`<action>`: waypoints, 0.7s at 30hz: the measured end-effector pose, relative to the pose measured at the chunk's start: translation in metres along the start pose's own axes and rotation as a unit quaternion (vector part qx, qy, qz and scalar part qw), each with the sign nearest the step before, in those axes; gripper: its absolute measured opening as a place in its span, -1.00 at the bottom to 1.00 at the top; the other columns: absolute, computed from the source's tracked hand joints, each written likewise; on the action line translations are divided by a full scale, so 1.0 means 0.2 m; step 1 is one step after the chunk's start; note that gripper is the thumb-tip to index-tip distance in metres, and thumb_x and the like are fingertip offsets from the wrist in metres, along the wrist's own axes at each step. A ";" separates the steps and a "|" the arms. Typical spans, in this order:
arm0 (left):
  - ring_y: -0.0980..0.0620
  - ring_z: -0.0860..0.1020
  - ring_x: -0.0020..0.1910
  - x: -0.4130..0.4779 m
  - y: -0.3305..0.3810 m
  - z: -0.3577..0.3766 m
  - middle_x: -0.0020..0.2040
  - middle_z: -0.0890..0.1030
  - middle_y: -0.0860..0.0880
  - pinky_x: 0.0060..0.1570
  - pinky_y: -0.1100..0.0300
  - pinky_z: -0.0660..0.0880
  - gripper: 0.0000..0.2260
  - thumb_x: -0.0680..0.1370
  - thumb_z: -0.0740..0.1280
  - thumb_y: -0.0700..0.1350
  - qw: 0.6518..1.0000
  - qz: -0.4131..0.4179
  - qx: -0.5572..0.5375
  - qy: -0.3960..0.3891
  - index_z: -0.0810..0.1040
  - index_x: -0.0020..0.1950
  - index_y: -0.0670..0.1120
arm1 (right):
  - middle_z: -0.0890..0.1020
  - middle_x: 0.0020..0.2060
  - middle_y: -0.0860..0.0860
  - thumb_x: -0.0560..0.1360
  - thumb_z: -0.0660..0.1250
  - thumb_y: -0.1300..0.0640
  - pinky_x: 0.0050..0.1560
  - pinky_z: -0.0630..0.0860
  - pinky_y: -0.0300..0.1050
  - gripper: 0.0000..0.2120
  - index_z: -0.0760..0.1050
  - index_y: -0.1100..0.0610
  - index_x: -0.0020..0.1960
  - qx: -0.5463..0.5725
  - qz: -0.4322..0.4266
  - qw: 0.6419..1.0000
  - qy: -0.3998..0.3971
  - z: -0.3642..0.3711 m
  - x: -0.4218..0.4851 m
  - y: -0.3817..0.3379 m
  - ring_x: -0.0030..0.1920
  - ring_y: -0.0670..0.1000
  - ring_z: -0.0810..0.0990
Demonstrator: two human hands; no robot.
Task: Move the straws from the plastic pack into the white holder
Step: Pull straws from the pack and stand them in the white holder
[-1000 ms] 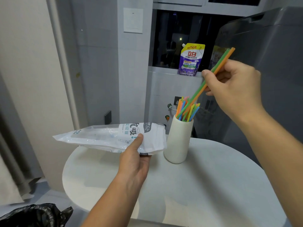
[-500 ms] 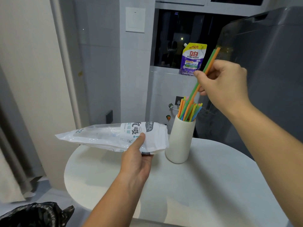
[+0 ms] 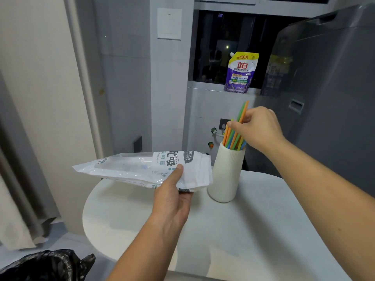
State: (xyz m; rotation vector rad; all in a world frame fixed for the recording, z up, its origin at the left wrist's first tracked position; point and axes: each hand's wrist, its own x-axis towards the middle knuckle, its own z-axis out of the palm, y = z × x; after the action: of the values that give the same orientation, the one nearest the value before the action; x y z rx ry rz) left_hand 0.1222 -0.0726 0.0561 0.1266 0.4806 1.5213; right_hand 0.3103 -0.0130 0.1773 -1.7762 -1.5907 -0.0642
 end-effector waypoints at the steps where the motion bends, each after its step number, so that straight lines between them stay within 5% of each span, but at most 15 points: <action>1: -0.08 0.69 0.17 0.00 0.00 0.00 0.25 0.70 -0.10 -0.23 0.07 0.70 -0.58 0.59 0.36 -0.32 1.000 -0.001 0.001 -0.001 0.53 0.44 -0.10 | 0.64 -0.05 0.05 0.42 0.48 -0.19 0.01 0.63 0.10 -0.63 0.63 0.12 -0.03 -0.013 0.001 1.000 0.001 0.02 0.00 0.01 0.15 0.10 0.58; 5: -0.05 0.72 0.10 -0.01 -0.01 0.00 0.23 0.72 -0.09 -0.24 0.08 0.69 -0.59 0.58 0.37 -0.32 1.000 -0.004 0.008 -0.007 0.54 0.43 -0.10 | 0.44 0.38 0.02 0.48 0.47 -0.07 0.29 0.46 0.12 -0.23 0.16 -0.01 0.55 0.086 -0.035 0.995 0.029 0.00 -0.02 0.00 0.43 0.06 0.32; 8: -0.03 0.74 0.05 -0.01 -0.01 0.00 0.22 0.72 -0.08 -0.23 0.07 0.69 -0.59 0.58 0.37 -0.32 1.000 -0.005 0.011 -0.019 0.54 0.43 -0.09 | 0.36 0.49 -0.02 0.63 0.26 0.03 0.35 0.46 0.15 -0.35 0.01 -0.07 0.61 0.063 -0.096 0.993 0.033 0.01 -0.03 -0.01 0.46 0.03 0.32; 12: -0.03 0.73 0.09 -0.03 -0.01 0.01 0.22 0.72 -0.08 -0.12 0.02 0.71 -0.58 0.58 0.37 -0.32 0.999 -0.008 0.025 -0.040 0.53 0.43 -0.09 | 0.45 0.43 0.07 0.68 0.13 0.07 0.32 0.48 0.16 -0.53 0.18 0.04 0.58 -0.044 -0.114 0.993 -0.003 0.02 -0.06 0.01 0.40 0.09 0.42; 16: -0.05 0.72 0.13 -0.04 0.00 0.01 0.23 0.71 -0.09 -0.03 -0.02 0.70 -0.58 0.58 0.36 -0.34 0.997 -0.011 0.031 -0.065 0.53 0.43 -0.09 | 0.39 0.51 0.06 0.70 0.07 0.05 0.47 0.27 0.14 -0.61 0.46 0.14 0.43 -0.100 -0.117 0.988 -0.019 0.05 -0.07 0.06 0.52 0.10 0.26; 21: -0.08 0.69 0.20 -0.05 0.01 0.02 0.25 0.71 -0.11 0.07 -0.03 0.67 -0.57 0.57 0.33 -0.37 0.994 -0.025 0.035 -0.099 0.53 0.43 -0.11 | 0.23 0.60 0.02 0.70 0.02 -0.06 0.56 0.11 0.16 -0.55 0.41 0.08 0.49 -0.060 -0.095 0.992 -0.061 0.05 -0.10 0.07 0.61 0.08 0.05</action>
State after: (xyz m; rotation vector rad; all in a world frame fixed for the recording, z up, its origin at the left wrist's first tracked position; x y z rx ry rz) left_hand 0.1223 -0.0814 0.0621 0.3160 0.3752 1.4268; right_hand 0.3134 -0.0239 0.1537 -1.7424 -1.8773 -0.1467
